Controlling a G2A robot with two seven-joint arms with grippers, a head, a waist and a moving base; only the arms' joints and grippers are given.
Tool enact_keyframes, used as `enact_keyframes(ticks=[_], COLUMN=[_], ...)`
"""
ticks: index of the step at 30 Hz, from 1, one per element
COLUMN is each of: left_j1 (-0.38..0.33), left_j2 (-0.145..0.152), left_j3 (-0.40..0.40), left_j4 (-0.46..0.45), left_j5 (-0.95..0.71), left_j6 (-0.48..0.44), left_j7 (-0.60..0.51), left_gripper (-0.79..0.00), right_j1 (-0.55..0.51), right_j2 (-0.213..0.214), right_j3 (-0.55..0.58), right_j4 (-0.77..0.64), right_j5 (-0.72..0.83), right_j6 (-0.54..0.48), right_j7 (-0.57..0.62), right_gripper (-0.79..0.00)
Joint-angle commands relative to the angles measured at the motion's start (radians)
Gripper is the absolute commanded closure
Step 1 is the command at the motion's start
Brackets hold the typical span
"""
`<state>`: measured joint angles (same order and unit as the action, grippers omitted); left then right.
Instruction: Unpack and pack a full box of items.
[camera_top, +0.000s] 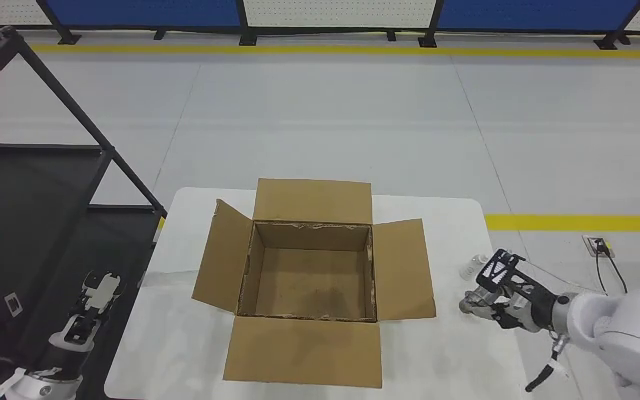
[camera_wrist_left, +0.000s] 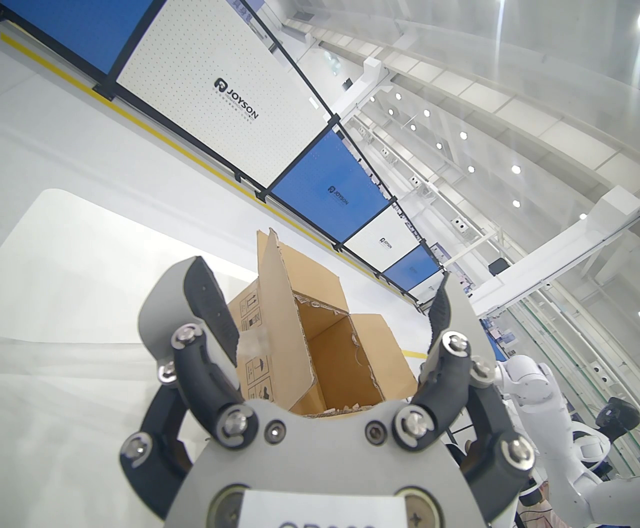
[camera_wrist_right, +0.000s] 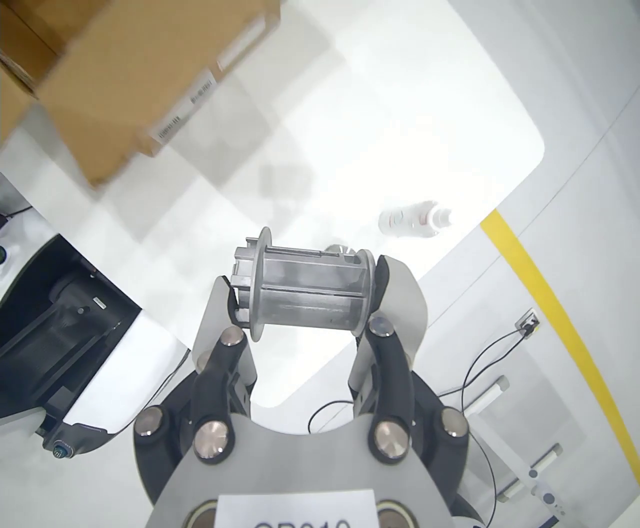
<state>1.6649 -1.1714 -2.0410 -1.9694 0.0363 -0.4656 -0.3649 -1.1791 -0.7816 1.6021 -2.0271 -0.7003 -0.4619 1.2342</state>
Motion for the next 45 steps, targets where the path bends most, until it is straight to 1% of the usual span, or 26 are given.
enact_keyframes(ticks=[1,3,4,7,11,16,18,20,22,23,24,25,27,29,35,37,45], left_j1=[0.0,0.0,0.0,0.0,0.0,0.0,0.0,0.0,0.0,0.0,0.0,0.0,0.0,0.0,0.0,0.0,0.0], left_j2=[0.0,0.0,0.0,0.0,0.0,0.0,0.0,0.0,0.0,0.0,0.0,0.0,0.0,0.0,0.0,0.0,0.0], left_j3=[0.0,0.0,0.0,0.0,0.0,0.0,0.0,0.0,0.0,0.0,0.0,0.0,0.0,0.0,0.0,0.0,0.0], left_j4=[0.0,0.0,0.0,0.0,0.0,0.0,0.0,0.0,0.0,0.0,0.0,0.0,0.0,0.0,0.0,0.0,0.0], left_j5=[0.0,0.0,0.0,0.0,0.0,0.0,0.0,0.0,0.0,0.0,0.0,0.0,0.0,0.0,0.0,0.0,0.0], left_j6=[0.0,0.0,0.0,0.0,0.0,0.0,0.0,0.0,0.0,0.0,0.0,0.0,0.0,0.0,0.0,0.0,0.0], left_j7=[0.0,0.0,0.0,0.0,0.0,0.0,0.0,0.0,0.0,0.0,0.0,0.0,0.0,0.0,0.0,0.0,0.0], left_gripper=[-0.785,-0.785,-0.785,-0.785,-0.785,-0.785,-0.785,-0.785,-0.785,-0.785,-0.785,-0.785,-0.785,-0.785,-0.785,-0.785,-0.785], right_j1=[0.042,0.103,0.127,0.285,0.488,0.717,0.783,0.863,0.909,0.943,0.959,0.984,1.011,1.043,1.085,1.09,1.09], right_j2=[-0.002,-0.007,-0.009,-0.027,-0.069,-0.149,-0.182,-0.231,-0.269,-0.3,-0.316,-0.35,-0.391,-0.449,-0.587,-0.604,-0.604], right_j3=[-0.041,-0.098,-0.126,-0.27,-0.48,-0.733,-0.814,-0.924,-1.0,-1.055,-1.081,-1.131,-1.183,-1.249,-1.349,-1.355,-1.355], right_j4=[-0.033,-0.042,-0.044,-0.005,0.068,0.188,0.231,0.288,0.327,0.361,0.381,0.416,0.467,0.541,0.735,0.76,0.76], right_j5=[0.016,0.01,0.018,0.062,0.097,0.116,0.121,0.11,0.094,0.086,0.076,0.068,0.065,0.046,0.052,0.052,0.052], right_j6=[0.046,0.11,0.123,0.171,0.242,0.351,0.388,0.432,0.462,0.483,0.496,0.518,0.54,0.57,0.572,0.568,0.568], right_j7=[0.016,0.042,0.048,0.083,0.103,0.068,0.047,0.015,-0.01,-0.027,-0.036,-0.056,-0.081,-0.105,-0.154,-0.159,-0.159], right_gripper=[0.0,0.0,0.0,0.0,0.0,0.0,0.0,0.0,0.0,0.0,0.0,0.0,0.0,0.0,0.0,0.0,0.0])
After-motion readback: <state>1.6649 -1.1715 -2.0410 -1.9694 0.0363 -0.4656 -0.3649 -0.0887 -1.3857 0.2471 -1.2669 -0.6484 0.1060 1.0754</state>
